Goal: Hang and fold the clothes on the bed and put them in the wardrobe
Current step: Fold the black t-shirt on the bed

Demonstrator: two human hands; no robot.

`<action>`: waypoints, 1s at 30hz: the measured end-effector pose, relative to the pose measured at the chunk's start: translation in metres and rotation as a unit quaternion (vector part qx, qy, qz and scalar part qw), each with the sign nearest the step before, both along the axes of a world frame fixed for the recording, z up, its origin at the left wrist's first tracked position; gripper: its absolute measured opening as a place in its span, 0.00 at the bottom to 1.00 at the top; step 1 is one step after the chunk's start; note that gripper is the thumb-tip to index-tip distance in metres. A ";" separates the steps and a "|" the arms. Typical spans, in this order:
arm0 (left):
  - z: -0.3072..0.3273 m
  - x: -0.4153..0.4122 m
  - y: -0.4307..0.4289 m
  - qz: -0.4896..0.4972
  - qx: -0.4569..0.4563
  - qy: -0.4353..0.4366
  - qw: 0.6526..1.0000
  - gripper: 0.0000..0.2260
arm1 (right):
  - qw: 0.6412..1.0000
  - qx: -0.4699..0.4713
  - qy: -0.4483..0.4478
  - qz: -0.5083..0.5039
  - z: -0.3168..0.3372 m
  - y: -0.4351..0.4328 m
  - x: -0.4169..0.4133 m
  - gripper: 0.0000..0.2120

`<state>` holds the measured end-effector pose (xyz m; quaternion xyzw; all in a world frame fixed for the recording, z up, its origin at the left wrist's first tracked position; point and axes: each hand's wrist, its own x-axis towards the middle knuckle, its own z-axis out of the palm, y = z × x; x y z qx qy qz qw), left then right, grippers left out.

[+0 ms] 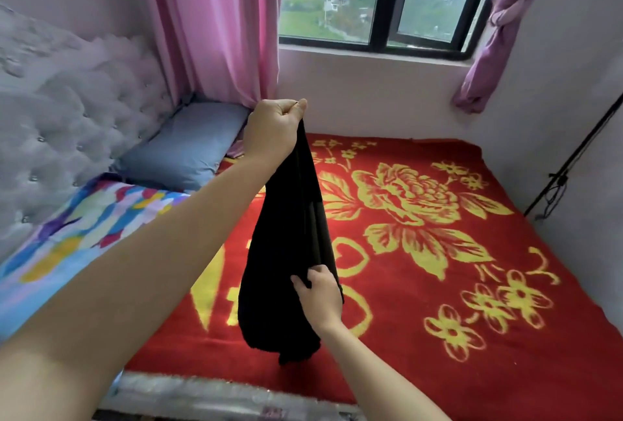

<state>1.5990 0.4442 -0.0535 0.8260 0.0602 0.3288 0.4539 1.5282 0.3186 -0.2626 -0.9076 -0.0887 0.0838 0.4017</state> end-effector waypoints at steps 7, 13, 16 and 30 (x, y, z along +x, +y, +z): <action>-0.061 0.067 0.120 0.124 -0.054 0.149 0.979 0.21 | 0.978 0.145 0.150 -0.029 0.016 -0.009 0.086 0.11; -0.158 0.082 0.155 0.137 -0.117 0.293 0.939 0.14 | 0.976 0.151 0.114 -0.111 0.041 -0.024 0.136 0.10; -0.192 0.078 0.148 0.154 -0.157 0.314 0.924 0.19 | 0.975 0.164 0.097 -0.113 0.061 -0.021 0.155 0.11; -0.174 0.049 0.042 -0.055 -0.104 0.144 0.982 0.16 | 0.952 0.283 0.111 0.020 0.130 -0.006 0.216 0.14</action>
